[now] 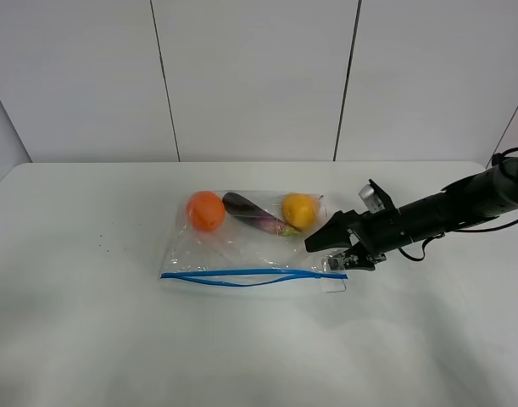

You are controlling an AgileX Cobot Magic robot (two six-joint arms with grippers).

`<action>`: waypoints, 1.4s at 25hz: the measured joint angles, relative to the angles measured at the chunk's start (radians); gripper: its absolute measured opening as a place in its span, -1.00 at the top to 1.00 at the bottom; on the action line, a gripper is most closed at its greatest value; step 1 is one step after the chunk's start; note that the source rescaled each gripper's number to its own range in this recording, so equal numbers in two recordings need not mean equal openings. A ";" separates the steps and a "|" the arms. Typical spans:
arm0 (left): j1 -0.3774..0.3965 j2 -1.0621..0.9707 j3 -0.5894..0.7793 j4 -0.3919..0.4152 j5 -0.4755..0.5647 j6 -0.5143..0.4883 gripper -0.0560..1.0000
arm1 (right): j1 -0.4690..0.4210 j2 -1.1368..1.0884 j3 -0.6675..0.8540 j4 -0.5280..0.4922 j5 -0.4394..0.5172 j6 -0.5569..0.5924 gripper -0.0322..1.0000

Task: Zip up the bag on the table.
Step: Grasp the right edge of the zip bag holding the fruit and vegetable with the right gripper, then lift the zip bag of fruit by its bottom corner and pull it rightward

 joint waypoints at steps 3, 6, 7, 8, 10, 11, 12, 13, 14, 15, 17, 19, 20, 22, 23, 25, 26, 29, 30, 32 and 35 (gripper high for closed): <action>0.000 0.000 0.000 0.000 0.000 0.000 -0.88 | 0.024 0.000 0.000 0.002 -0.008 -0.008 -0.99; 0.000 0.000 0.000 0.000 0.000 0.000 -0.88 | 0.025 0.000 0.000 0.002 -0.017 -0.011 -0.99; 0.000 0.000 0.000 0.000 0.000 0.000 -0.88 | 0.025 0.000 0.000 0.002 -0.021 -0.011 -0.99; 0.000 0.000 0.000 0.000 0.000 0.000 -0.88 | 0.025 0.000 0.000 0.002 -0.024 -0.011 -0.97; 0.000 0.000 0.000 0.000 0.000 0.000 -0.88 | 0.025 0.000 0.000 0.002 -0.025 -0.011 -0.83; 0.000 0.000 0.000 0.000 0.000 0.000 -0.88 | 0.025 0.000 0.000 0.002 -0.025 -0.008 -0.72; 0.000 0.000 0.000 0.000 0.000 0.000 -0.88 | 0.025 0.000 0.000 0.002 -0.025 -0.003 -0.54; 0.000 0.000 0.000 0.000 0.000 0.000 -0.88 | 0.025 0.000 0.000 0.001 -0.026 0.005 -0.29; 0.000 0.000 0.000 0.000 0.000 0.000 -0.88 | 0.025 0.000 0.000 -0.004 -0.026 0.012 0.01; 0.000 0.000 0.000 0.000 0.000 0.000 -0.88 | 0.025 0.000 0.000 -0.010 -0.026 0.019 0.31; 0.000 0.000 0.000 0.000 0.000 0.000 -0.88 | 0.025 0.000 0.000 -0.012 -0.026 0.040 0.88; 0.000 0.000 0.000 0.000 0.000 0.000 -0.88 | 0.025 0.000 0.000 -0.012 -0.016 0.070 0.94; 0.000 0.000 0.000 0.000 0.000 0.000 -0.88 | 0.025 0.000 0.000 -0.012 -0.006 0.084 0.94; 0.000 0.000 0.000 0.000 0.000 0.000 -0.88 | 0.025 0.000 0.000 -0.003 0.023 0.133 0.94; 0.000 0.000 0.000 0.000 0.000 0.000 -0.88 | 0.025 0.000 0.000 0.004 0.039 0.171 0.94; 0.000 0.000 0.000 0.000 0.000 0.000 -0.88 | 0.025 0.000 0.000 0.029 0.074 0.243 0.94; 0.000 0.000 0.000 0.000 0.000 0.000 -0.88 | 0.025 0.000 0.000 0.047 0.095 0.283 0.94; 0.000 0.000 0.000 0.000 0.000 0.000 -0.88 | 0.025 0.000 0.000 0.112 0.128 0.382 0.94; 0.000 0.000 0.000 0.000 0.000 0.000 -0.88 | 0.025 0.000 0.000 0.137 0.132 0.412 0.94; 0.000 0.000 0.000 0.000 0.000 0.000 -0.88 | 0.025 -0.001 0.000 0.186 0.134 0.467 0.94; 0.000 0.000 0.000 0.000 0.000 0.000 -0.88 | 0.025 -0.014 0.000 0.230 0.133 0.533 0.94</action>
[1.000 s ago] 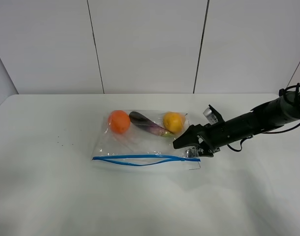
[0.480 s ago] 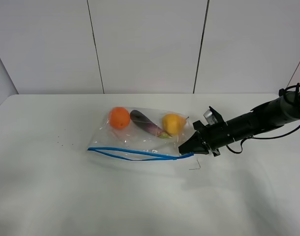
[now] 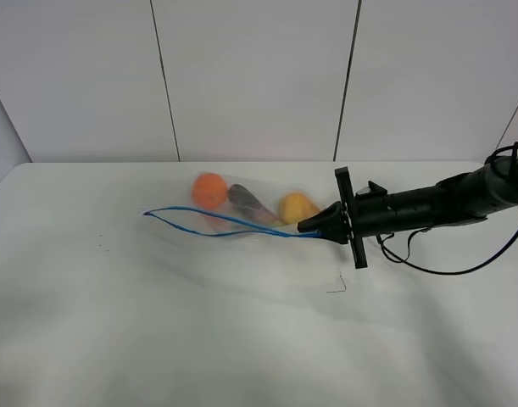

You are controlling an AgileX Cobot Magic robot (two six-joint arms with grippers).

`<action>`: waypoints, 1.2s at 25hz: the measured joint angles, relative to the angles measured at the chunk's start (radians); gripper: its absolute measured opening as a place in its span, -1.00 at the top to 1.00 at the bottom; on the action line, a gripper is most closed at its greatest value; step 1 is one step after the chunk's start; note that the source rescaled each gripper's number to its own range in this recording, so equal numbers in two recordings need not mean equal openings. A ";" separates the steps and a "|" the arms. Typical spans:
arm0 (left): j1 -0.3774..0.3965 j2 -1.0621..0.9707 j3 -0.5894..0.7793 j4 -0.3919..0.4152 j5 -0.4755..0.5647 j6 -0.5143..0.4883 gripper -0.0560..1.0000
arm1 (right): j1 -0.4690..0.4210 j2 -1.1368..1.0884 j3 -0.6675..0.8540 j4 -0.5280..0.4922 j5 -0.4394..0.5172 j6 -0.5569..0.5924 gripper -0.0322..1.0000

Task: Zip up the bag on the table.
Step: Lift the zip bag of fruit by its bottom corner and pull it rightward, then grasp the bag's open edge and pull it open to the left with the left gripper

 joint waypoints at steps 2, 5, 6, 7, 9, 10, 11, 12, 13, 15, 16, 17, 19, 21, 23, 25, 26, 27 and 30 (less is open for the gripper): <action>0.000 0.000 0.000 0.000 0.000 0.000 -0.88 | 0.000 -0.020 0.000 0.013 -0.001 0.016 0.94; 0.000 0.000 0.000 0.000 0.000 0.000 -0.88 | 0.000 -0.053 0.000 0.017 -0.001 0.030 0.94; 0.000 0.000 0.000 0.000 0.000 0.000 -0.88 | 0.000 -0.061 0.000 0.017 -0.001 0.032 0.94; 0.000 0.000 0.000 0.000 0.000 0.000 -0.88 | 0.000 -0.065 0.000 0.018 -0.001 0.032 0.94; 0.000 0.000 0.000 0.000 0.000 0.000 -0.88 | 0.000 -0.067 0.000 0.018 -0.001 0.032 0.94; 0.000 0.000 0.000 0.000 0.000 0.000 -0.88 | 0.000 -0.067 0.000 0.016 -0.001 0.032 0.94; 0.000 0.000 0.000 0.000 0.000 0.000 -0.88 | 0.000 -0.067 0.000 0.015 -0.001 0.031 0.94; 0.000 0.000 0.000 0.000 0.000 0.000 -0.88 | 0.000 -0.067 0.000 0.014 -0.001 0.031 0.94; 0.000 0.000 0.000 0.000 0.000 0.000 -0.88 | 0.000 -0.067 0.000 0.010 -0.001 0.031 0.94; 0.000 0.000 0.000 0.000 0.000 0.000 -0.88 | 0.000 -0.067 0.000 0.001 -0.004 0.031 0.94; 0.000 0.000 0.000 0.000 0.000 0.000 -0.88 | 0.000 -0.067 0.000 -0.002 -0.004 0.031 0.94; 0.000 0.000 0.000 0.000 0.000 0.000 -0.88 | 0.000 -0.067 0.000 -0.002 -0.004 0.031 0.94; 0.000 0.000 0.000 0.000 0.000 0.000 -0.88 | 0.000 -0.067 0.000 -0.003 -0.005 0.031 0.94; 0.000 0.000 0.000 0.000 0.000 0.000 -0.88 | 0.000 -0.067 0.000 -0.003 -0.005 0.028 0.94; 0.000 0.000 0.000 0.000 0.000 0.000 -0.88 | 0.000 -0.067 0.000 -0.003 -0.005 0.028 0.94; 0.000 0.000 0.000 0.000 0.000 0.000 -0.88 | 0.000 -0.067 0.000 -0.003 -0.005 0.028 0.94; 0.000 0.000 0.000 0.000 0.000 0.000 -0.88 | 0.000 -0.067 0.000 -0.003 -0.005 0.028 0.94; 0.000 0.000 0.000 0.000 0.000 0.000 -0.88 | 0.000 -0.067 0.000 -0.003 -0.005 0.028 0.94; 0.000 0.000 0.000 -0.001 0.000 0.000 -0.88 | 0.000 -0.067 0.000 -0.003 -0.005 0.028 0.94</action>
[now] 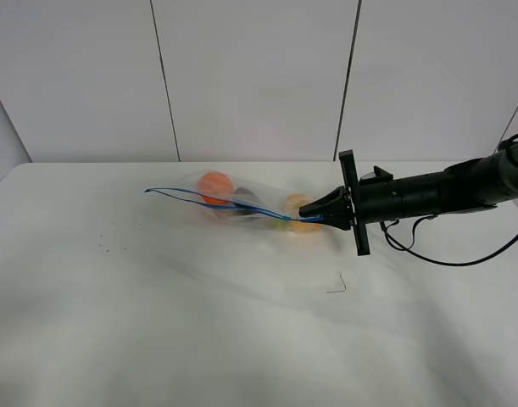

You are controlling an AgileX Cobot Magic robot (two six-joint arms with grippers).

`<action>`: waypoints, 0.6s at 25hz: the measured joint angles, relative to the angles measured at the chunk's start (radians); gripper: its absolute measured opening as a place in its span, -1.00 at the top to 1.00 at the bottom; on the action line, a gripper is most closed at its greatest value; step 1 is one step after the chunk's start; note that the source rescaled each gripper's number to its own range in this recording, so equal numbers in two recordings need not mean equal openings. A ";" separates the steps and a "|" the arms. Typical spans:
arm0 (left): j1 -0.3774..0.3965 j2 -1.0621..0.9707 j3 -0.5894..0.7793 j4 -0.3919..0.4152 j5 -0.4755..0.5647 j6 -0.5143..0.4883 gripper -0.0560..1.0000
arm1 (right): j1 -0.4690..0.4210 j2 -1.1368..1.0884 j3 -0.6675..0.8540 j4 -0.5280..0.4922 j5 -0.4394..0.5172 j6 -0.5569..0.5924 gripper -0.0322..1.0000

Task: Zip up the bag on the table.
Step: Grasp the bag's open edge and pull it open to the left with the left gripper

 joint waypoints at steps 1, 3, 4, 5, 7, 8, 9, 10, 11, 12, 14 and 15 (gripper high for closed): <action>0.000 0.000 0.000 -0.002 0.000 0.000 -0.88 | 0.000 0.000 0.000 0.000 0.000 0.000 0.94; 0.000 0.001 -0.002 -0.001 -0.002 -0.004 -0.88 | 0.000 0.000 0.000 0.000 0.000 0.000 0.94; 0.000 0.013 -0.009 0.000 -0.004 -0.015 -0.88 | 0.000 0.000 0.000 0.000 0.000 0.000 0.94; 0.000 0.040 -0.027 0.000 -0.013 -0.024 -0.88 | 0.000 0.000 0.000 0.000 0.000 0.000 0.94; 0.000 0.122 -0.081 0.000 -0.050 -0.040 -0.88 | 0.000 0.000 0.000 0.000 0.000 0.000 0.94; 0.000 0.178 -0.111 0.000 -0.069 -0.043 -0.88 | 0.000 0.000 0.000 0.000 0.000 0.000 0.94; 0.000 0.228 -0.150 0.000 -0.084 -0.045 -0.88 | 0.000 0.000 0.000 0.000 0.000 0.000 0.94; 0.000 0.290 -0.190 0.000 -0.101 -0.045 -0.88 | 0.000 0.000 0.000 0.000 0.000 0.000 0.94; 0.000 0.353 -0.224 0.000 -0.113 -0.045 -0.88 | 0.000 0.000 0.000 0.000 -0.001 0.000 0.94; 0.000 0.415 -0.262 0.000 -0.123 -0.045 -0.88 | 0.000 0.000 0.000 -0.001 -0.001 0.000 0.94; 0.000 0.520 -0.325 0.000 -0.143 -0.036 -0.88 | 0.000 0.000 0.000 -0.003 -0.001 0.000 0.94; 0.000 0.574 -0.346 0.000 -0.156 -0.025 -0.88 | 0.000 0.000 0.000 -0.005 -0.001 0.000 0.94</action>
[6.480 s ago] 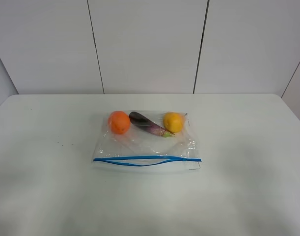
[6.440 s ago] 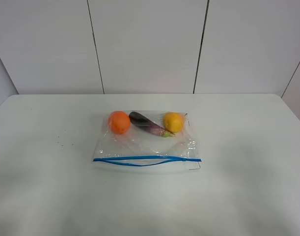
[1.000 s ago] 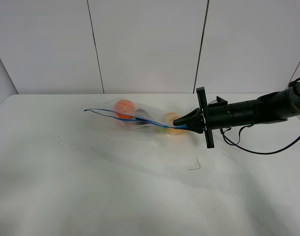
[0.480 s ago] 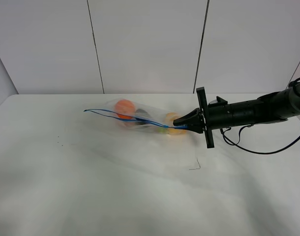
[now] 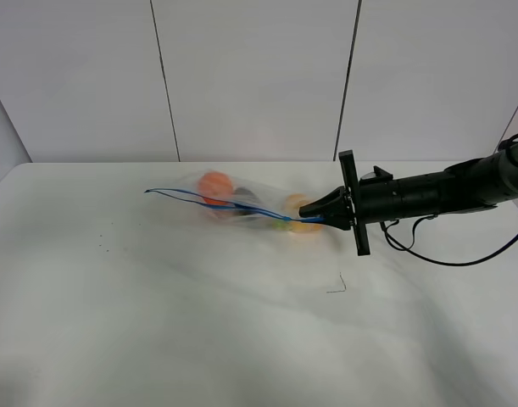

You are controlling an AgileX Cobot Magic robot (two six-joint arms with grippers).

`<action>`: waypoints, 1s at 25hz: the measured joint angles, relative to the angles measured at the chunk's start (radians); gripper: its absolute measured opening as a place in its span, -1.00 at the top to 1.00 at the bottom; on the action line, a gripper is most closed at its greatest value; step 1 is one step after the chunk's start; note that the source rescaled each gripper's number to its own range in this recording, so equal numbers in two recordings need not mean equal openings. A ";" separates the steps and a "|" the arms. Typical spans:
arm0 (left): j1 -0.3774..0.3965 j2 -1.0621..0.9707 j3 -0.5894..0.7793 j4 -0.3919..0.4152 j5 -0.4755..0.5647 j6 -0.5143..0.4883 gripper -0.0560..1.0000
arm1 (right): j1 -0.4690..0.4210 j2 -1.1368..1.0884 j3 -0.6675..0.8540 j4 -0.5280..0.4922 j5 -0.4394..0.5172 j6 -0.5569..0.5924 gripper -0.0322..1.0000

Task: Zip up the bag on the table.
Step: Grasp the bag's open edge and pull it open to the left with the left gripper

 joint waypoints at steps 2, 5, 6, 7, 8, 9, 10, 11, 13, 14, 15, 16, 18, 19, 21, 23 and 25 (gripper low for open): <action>0.000 0.091 -0.038 0.000 -0.031 0.018 -0.88 | 0.000 0.000 0.000 -0.003 0.000 0.000 0.94; 0.000 0.210 -0.070 0.000 -0.096 0.052 -0.88 | 0.000 0.000 0.000 -0.003 -0.001 0.000 0.94; 0.000 0.246 -0.078 0.000 -0.120 0.060 -0.88 | 0.000 0.000 0.000 -0.003 -0.001 0.000 0.94; 0.000 0.280 -0.083 -0.002 -0.142 0.074 -0.88 | 0.000 0.000 0.000 -0.003 -0.001 0.000 0.94; 0.000 0.311 -0.089 -0.008 -0.159 0.084 -0.88 | 0.000 0.000 0.000 -0.003 -0.001 0.000 0.94; 0.000 0.335 -0.092 -0.020 -0.179 0.094 -0.88 | 0.000 0.000 0.000 -0.003 -0.001 0.000 0.94; 0.000 0.360 -0.095 -0.037 -0.198 0.103 -0.88 | 0.000 0.000 0.000 -0.003 -0.001 0.000 0.94; 0.000 0.385 -0.096 -0.066 -0.216 0.109 -0.88 | 0.000 0.000 0.000 -0.003 -0.001 0.000 0.94; 0.000 0.429 -0.098 -0.162 -0.246 0.114 -0.88 | 0.000 0.000 0.000 -0.004 -0.001 0.000 0.94; 0.000 0.455 -0.098 -0.217 -0.257 0.116 -0.88 | 0.000 0.000 0.000 -0.004 -0.001 0.000 0.94; 0.000 0.484 -0.098 -0.292 -0.262 0.121 -0.88 | 0.000 0.000 0.000 -0.005 -0.002 0.000 0.94; 0.000 0.510 -0.098 -0.373 -0.264 0.132 -0.88 | 0.000 0.000 0.000 -0.005 -0.002 0.000 0.94; -0.002 0.576 -0.097 -0.520 -0.266 0.166 -0.88 | 0.000 0.000 0.000 -0.005 -0.002 0.000 0.94; -0.012 0.610 -0.094 -0.593 -0.268 0.180 -0.88 | 0.000 0.000 0.000 -0.005 -0.002 0.000 0.94; -0.047 0.671 -0.089 -0.707 -0.274 0.207 -0.88 | 0.000 0.000 0.000 -0.005 -0.002 0.000 0.94; -0.108 0.731 -0.089 -0.803 -0.291 0.221 -0.88 | 0.000 0.000 0.000 -0.005 -0.002 0.000 0.94; -0.176 0.791 -0.088 -0.876 -0.320 0.226 -0.88 | 0.000 0.000 0.000 -0.005 -0.002 0.000 0.94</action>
